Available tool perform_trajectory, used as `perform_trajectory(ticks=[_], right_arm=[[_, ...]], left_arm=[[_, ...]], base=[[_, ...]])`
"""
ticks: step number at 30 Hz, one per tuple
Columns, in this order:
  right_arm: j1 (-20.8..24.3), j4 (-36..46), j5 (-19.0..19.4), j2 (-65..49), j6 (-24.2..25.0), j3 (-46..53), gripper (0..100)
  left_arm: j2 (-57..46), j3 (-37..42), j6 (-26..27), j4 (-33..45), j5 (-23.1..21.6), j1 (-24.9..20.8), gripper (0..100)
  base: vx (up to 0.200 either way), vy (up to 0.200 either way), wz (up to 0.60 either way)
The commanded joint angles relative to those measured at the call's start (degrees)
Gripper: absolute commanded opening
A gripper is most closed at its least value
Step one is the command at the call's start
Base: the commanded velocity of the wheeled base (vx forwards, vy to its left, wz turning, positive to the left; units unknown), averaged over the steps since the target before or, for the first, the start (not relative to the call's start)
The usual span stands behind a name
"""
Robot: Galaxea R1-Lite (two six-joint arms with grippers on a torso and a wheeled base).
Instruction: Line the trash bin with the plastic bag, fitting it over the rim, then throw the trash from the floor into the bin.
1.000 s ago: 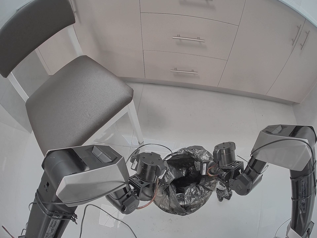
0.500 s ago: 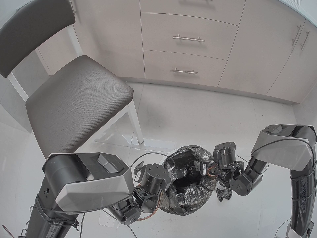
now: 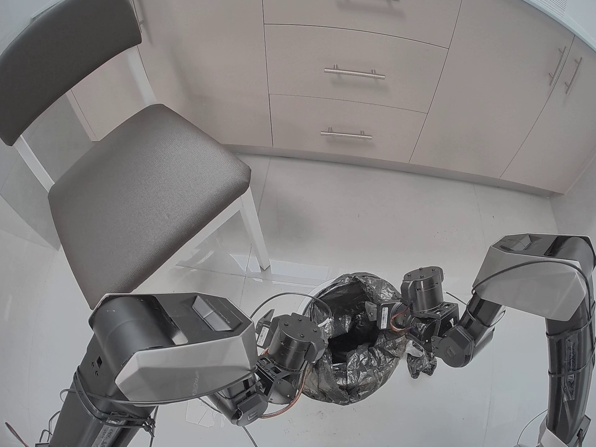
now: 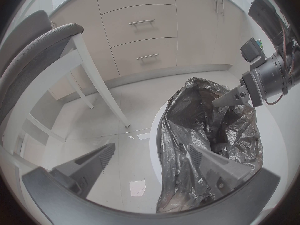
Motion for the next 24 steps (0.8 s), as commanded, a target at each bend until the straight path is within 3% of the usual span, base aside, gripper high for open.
perform_trajectory(ticks=[1, 17, 24], right_arm=[[0.01, -0.03, -0.01, -0.01, 0.04, -0.04, 100], [-0.16, -0.03, -0.01, 0.43, 0.04, -0.39, 100], [-1.57, 0.06, -0.1, 0.34, 2.33, -2.32, 100]], left_arm=[[0.32, -0.14, 0.07, 0.06, -0.01, -0.11, 0], [1.02, -1.98, 0.16, 0.06, -0.01, 0.25, 0], [2.69, -6.38, 0.25, 0.15, -1.33, 3.15, 0]], base=[[0.0, 0.0, 0.0], [0.0, 0.0, 0.0], [0.0, 0.0, 0.0]])
